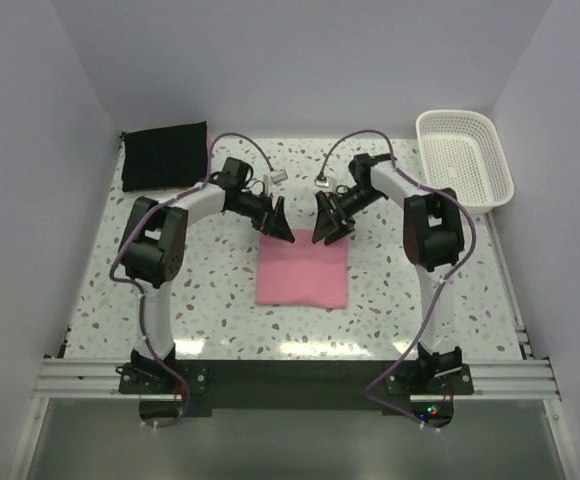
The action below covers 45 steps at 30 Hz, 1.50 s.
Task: Fold and stack the t-shirts
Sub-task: Fold the tshirt
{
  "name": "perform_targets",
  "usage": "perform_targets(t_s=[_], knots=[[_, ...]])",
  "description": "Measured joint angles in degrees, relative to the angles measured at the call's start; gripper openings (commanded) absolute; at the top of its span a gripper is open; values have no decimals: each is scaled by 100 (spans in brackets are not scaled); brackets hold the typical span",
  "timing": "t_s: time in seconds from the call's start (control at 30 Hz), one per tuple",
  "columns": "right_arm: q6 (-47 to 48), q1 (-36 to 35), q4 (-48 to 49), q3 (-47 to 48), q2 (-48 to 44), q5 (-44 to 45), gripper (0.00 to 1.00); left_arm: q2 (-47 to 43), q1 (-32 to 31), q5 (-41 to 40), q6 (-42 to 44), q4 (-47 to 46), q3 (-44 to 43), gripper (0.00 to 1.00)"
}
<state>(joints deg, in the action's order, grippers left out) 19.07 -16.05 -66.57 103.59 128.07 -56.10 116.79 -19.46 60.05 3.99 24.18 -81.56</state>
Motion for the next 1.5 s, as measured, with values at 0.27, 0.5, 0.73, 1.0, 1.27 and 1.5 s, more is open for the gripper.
perform_targets(t_s=[0.27, 0.5, 0.73, 1.0, 1.27, 1.5], knots=[[-85, 546, -94, 216, 1025, -608, 96, 741, 457, 376, -487, -251, 7, 100], [-35, 584, -306, 861, 1252, -437, 96, 643, 824, 142, -358, 22, -127, 100], [-59, 549, 81, 640, 688, 295, 99, -885, 1069, -1248, 426, 424, 184, 100], [-214, 28, 918, -197, -1344, 1482, 99, -3639, 1215, -2514, 428, -192, 911, 100], [-35, -1624, 1606, -887, -2409, 2885, 99, -3711, 2057, -2518, -518, -208, 1215, 100], [199, -2804, 1818, -1287, -2398, 4030, 99, -3386, 2846, -2411, -1097, 138, 2031, 100]])
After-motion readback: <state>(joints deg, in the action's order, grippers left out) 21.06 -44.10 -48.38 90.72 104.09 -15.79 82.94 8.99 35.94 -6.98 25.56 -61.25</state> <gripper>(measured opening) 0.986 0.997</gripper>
